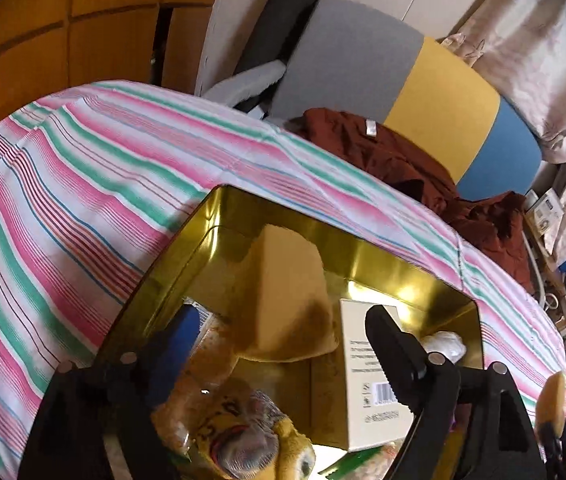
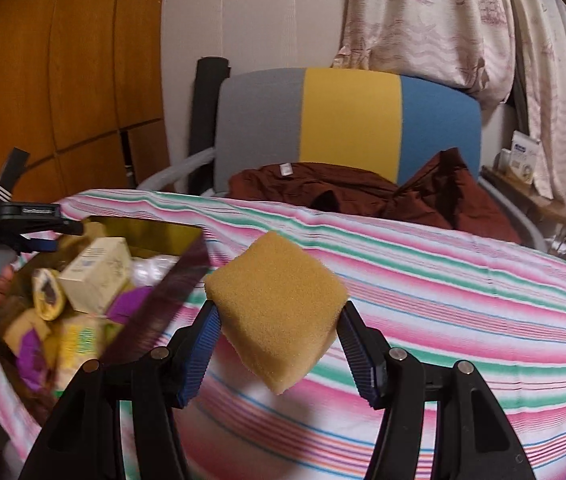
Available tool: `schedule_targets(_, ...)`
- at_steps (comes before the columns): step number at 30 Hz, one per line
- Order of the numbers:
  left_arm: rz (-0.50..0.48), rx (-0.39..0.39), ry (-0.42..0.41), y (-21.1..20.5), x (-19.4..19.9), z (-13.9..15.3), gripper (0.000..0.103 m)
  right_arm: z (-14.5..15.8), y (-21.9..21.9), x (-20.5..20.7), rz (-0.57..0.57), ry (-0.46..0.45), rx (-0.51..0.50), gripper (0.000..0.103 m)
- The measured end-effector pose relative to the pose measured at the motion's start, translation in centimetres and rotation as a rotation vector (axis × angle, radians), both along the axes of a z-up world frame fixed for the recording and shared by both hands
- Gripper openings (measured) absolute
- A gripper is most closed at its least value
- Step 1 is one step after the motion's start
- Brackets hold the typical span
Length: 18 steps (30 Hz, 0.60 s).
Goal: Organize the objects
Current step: 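Carry both yellow sponges over the gold tray and release them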
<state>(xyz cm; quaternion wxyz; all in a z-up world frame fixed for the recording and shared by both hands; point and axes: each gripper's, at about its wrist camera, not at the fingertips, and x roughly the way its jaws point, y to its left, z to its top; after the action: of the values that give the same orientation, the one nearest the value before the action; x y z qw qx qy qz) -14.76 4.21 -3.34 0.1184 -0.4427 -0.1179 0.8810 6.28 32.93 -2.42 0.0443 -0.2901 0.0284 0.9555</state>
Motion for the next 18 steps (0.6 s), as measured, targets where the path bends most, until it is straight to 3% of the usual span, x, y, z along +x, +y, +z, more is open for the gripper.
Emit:
schedule_targets(9, 0.064, 0.053, 0.133, -1.2, 5.2, 2.0, 0.100, -0.5, -3.6, -1.9, 0.099, -0.059, -0.046, 0.060)
schedule_targets(13, 0.063, 0.003, 0.190, -1.3, 8.0, 2.2, 0.103, -0.4, -5.3, -3.6, 0.148, -0.096, -0.090, 0.060)
schedule_targets(18, 0.026, -0.040, 0.196, -1.4, 10.5, 1.8, 0.103, -0.3, -8.2, -6.1, 0.191, -0.132, -0.054, 0.060)
